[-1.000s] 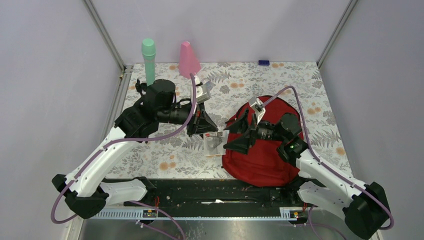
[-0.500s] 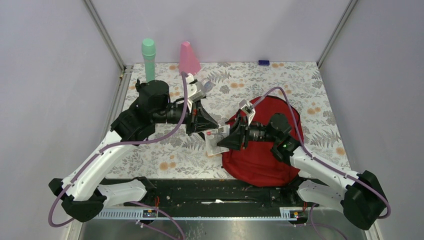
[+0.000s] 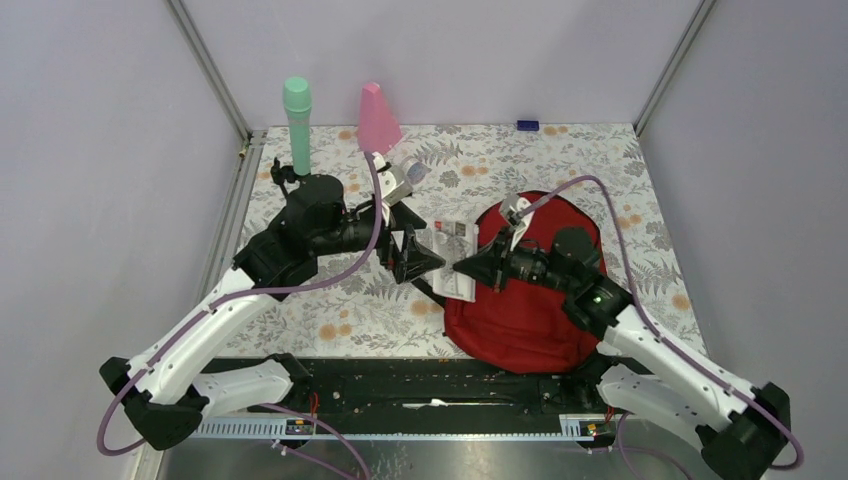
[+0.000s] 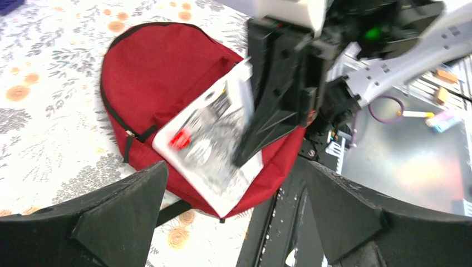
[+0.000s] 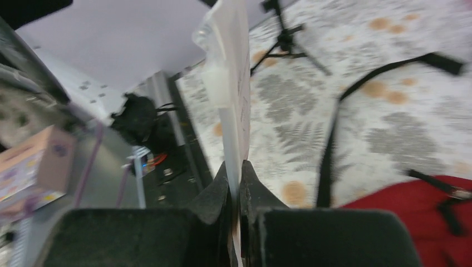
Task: Pack the student bag
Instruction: Pick up the stationery from the center of the board, then adjust the student bag at the center of the board.
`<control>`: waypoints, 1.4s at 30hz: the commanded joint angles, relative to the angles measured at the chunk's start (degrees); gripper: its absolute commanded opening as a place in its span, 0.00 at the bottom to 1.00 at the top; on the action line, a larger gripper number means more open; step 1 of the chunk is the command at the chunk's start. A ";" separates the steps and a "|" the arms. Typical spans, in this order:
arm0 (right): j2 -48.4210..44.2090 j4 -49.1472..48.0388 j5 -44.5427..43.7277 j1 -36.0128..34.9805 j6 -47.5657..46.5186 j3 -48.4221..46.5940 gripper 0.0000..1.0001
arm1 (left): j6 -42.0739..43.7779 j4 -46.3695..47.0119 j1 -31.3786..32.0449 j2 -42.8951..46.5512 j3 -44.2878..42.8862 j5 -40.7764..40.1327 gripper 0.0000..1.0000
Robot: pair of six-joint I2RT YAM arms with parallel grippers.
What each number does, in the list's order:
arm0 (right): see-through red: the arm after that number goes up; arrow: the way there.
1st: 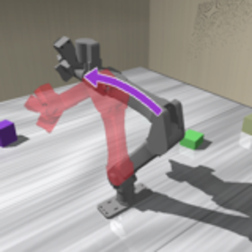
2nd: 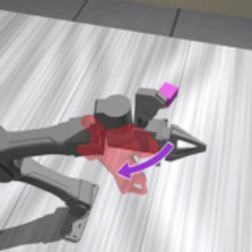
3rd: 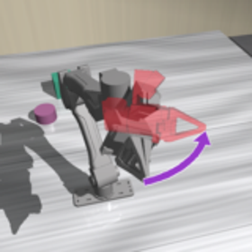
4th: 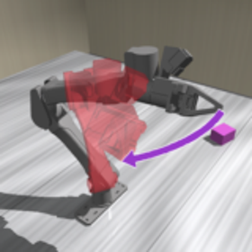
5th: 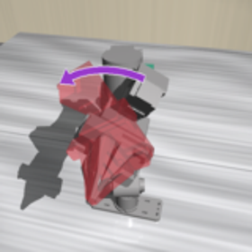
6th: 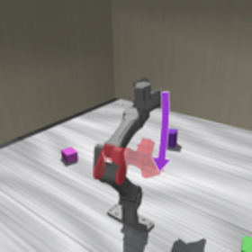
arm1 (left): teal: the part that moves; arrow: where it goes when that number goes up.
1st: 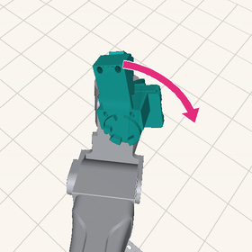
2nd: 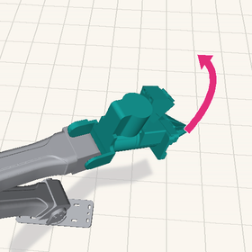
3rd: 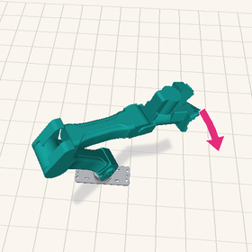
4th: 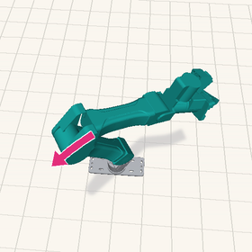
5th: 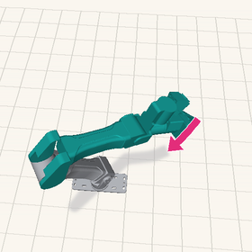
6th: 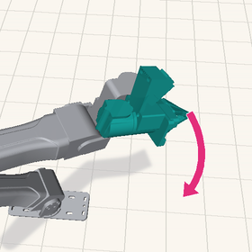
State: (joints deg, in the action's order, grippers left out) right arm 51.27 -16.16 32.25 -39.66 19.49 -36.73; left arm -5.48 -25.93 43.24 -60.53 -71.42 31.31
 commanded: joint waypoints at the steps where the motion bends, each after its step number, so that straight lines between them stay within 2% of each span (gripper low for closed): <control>1: -5.65 18.87 -13.10 5.08 -13.57 -7.64 0.00 | -3.45 10.33 -0.05 0.68 3.89 -7.66 0.99; 6: -2.67 28.69 -11.68 17.88 -17.71 -13.46 0.00 | -9.14 17.50 0.00 -3.13 7.45 -11.68 0.99; 13: 5.56 30.17 -9.52 31.90 -23.82 -17.11 0.00 | -9.49 24.88 -0.05 -13.24 7.67 -8.06 0.99; 16: 9.86 30.59 -3.80 38.07 -25.35 -18.00 0.00 | -11.63 23.87 -0.01 -18.91 5.14 -10.32 0.99; 18: 12.85 32.50 0.28 41.42 -26.13 -19.34 0.00 | -14.93 21.54 -0.07 -22.83 2.92 -15.10 0.99; 23: 19.77 42.00 2.46 42.82 -27.83 -25.37 0.00 | -24.08 15.68 -0.09 -28.26 0.71 -25.75 0.98; 27: 18.09 41.20 -1.67 42.82 -25.94 -24.44 0.00 | -29.26 16.30 -0.07 -28.29 6.14 -29.66 0.99; 29: 16.16 39.66 -4.03 42.82 -24.97 -23.57 0.00 | -32.07 17.19 0.01 -27.96 10.39 -29.38 0.99; 35: 12.02 37.26 -7.57 42.82 -22.74 -22.35 0.00 | -39.16 23.18 2.17 -25.18 20.33 -22.06 0.97; 42: 9.33 33.98 -7.76 42.82 -20.67 -19.98 0.00 | -44.86 24.43 7.30 -19.70 25.87 -22.33 0.98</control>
State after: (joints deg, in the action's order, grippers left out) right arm 62.26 21.56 25.47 3.18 -3.07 -58.06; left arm -45.19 -7.22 48.64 -85.78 -47.03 7.75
